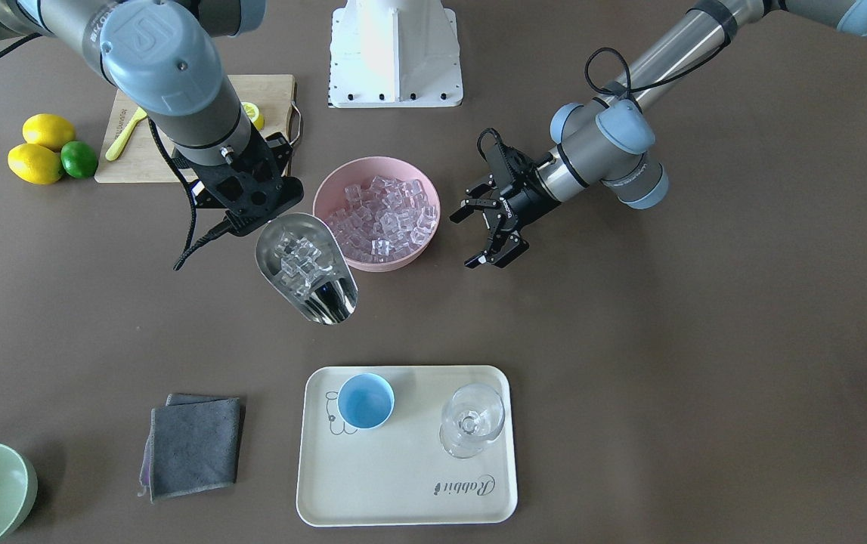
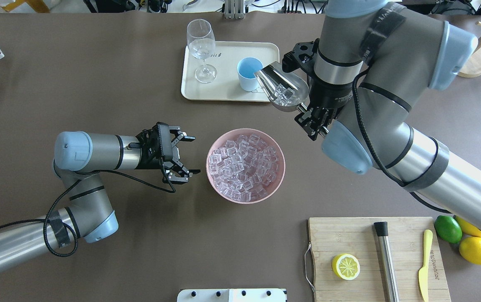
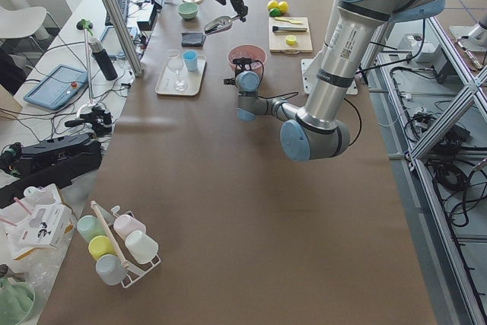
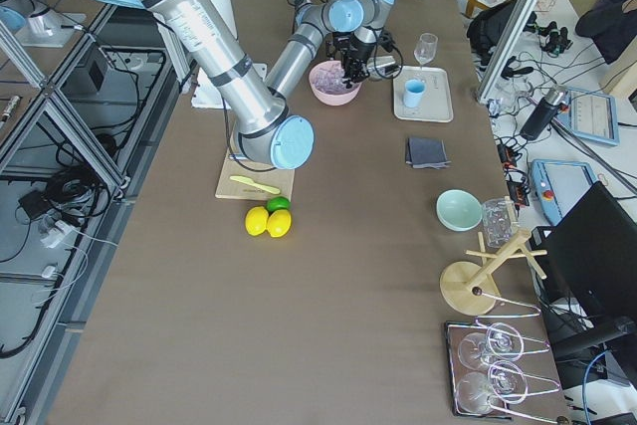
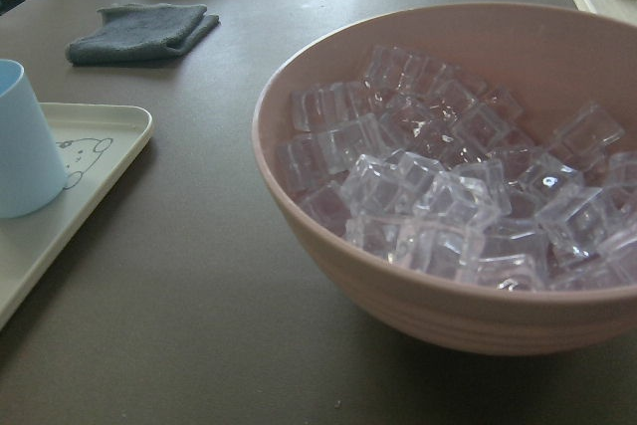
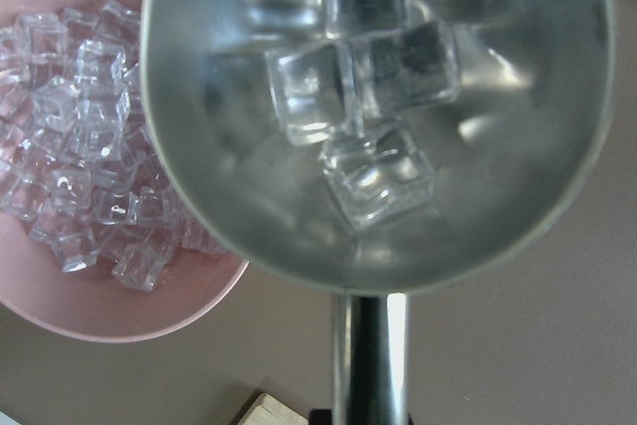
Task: Put ice in cup with scoop
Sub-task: 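Carry the filled scoop to the light-blue cup on the tray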
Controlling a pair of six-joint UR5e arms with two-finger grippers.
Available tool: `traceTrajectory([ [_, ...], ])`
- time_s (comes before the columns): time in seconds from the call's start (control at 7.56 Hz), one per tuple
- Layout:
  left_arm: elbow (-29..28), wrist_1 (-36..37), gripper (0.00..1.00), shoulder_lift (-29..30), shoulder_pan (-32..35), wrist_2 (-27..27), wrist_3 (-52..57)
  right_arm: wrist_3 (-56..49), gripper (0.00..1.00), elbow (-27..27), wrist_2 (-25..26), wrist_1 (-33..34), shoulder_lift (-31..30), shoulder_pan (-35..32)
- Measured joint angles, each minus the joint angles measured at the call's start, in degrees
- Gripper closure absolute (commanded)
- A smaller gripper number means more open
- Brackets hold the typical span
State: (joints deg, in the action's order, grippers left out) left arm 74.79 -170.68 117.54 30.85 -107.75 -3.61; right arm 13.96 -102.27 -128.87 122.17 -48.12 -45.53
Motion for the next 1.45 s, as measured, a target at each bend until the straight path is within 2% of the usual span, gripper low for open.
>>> traceTrajectory([
  [0.4,0.0,0.0,0.02,0.0,0.0,0.1,-0.2,-0.1,1.0,15.6,-3.6,1.3,9.9,-2.4],
  [0.66,0.0,0.0,0.02,0.0,0.0,0.1,-0.2,-0.1,1.0,23.2,-6.4,2.2,14.0,-2.8],
  [1.06,0.0,0.0,0.02,0.0,0.0,0.1,-0.3,-0.2,1.0,28.6,-9.6,4.9,17.1,-3.0],
  [1.45,0.0,0.0,0.02,0.0,0.0,0.1,-0.3,-0.2,1.0,29.8,-11.7,9.7,19.1,-3.0],
])
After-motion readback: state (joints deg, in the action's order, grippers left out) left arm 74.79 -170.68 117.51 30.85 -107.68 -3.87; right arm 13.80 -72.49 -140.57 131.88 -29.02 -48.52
